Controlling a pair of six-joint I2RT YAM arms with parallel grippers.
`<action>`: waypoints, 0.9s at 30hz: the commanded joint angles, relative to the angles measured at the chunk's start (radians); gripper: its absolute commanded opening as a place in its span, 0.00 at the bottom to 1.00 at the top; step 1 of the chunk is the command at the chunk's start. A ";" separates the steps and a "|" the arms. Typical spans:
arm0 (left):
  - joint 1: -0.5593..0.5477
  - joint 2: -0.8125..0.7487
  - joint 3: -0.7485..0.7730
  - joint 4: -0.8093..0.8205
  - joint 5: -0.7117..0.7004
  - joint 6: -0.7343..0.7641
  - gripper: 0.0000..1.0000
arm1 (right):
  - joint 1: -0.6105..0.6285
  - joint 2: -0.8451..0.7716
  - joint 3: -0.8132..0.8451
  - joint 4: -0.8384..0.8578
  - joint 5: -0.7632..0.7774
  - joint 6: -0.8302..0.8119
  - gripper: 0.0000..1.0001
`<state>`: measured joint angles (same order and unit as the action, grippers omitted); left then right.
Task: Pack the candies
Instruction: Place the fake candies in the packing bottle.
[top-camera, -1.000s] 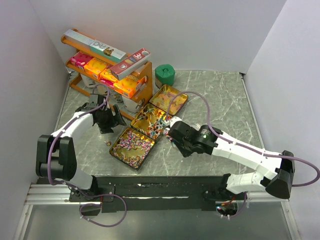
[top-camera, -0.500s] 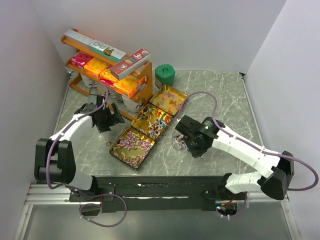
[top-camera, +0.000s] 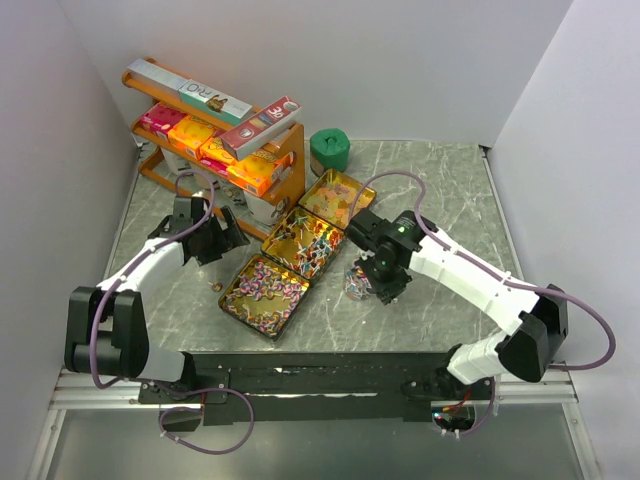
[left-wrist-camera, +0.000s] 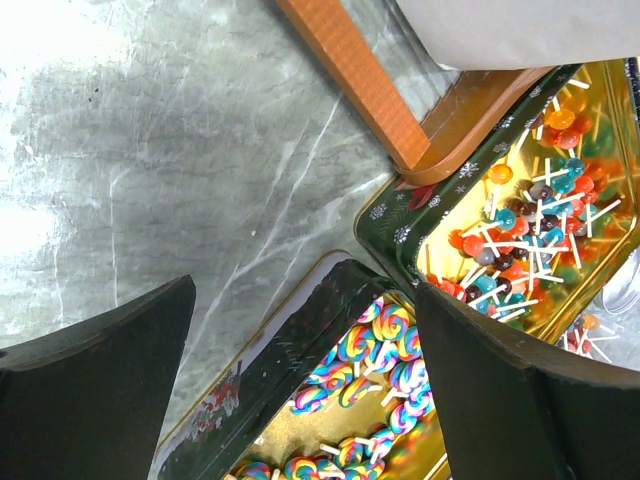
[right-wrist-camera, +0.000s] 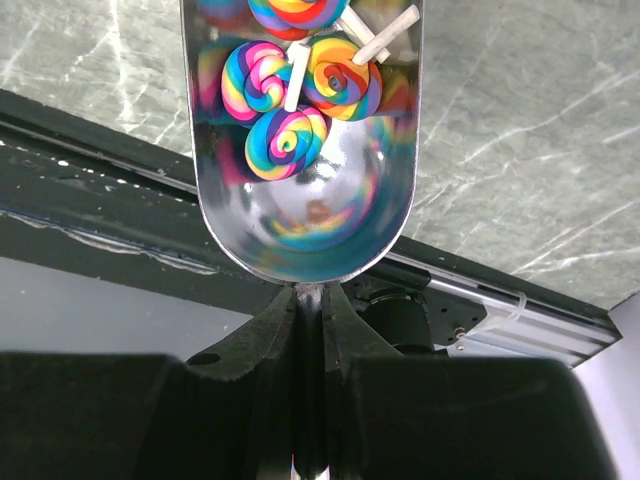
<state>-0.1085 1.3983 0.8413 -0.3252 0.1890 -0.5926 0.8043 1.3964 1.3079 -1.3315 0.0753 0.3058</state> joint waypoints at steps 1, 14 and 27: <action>0.000 -0.045 0.001 0.046 0.003 -0.012 0.96 | -0.027 0.009 0.047 -0.149 -0.054 -0.030 0.00; 0.000 -0.048 -0.004 0.041 0.000 -0.007 0.96 | -0.079 0.001 -0.019 -0.186 -0.181 -0.060 0.00; 0.000 -0.056 -0.001 0.031 -0.022 -0.001 0.96 | -0.241 0.010 -0.050 -0.163 -0.373 -0.134 0.00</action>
<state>-0.1085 1.3739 0.8398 -0.3115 0.1848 -0.5919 0.5991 1.4071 1.2602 -1.3304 -0.2050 0.2134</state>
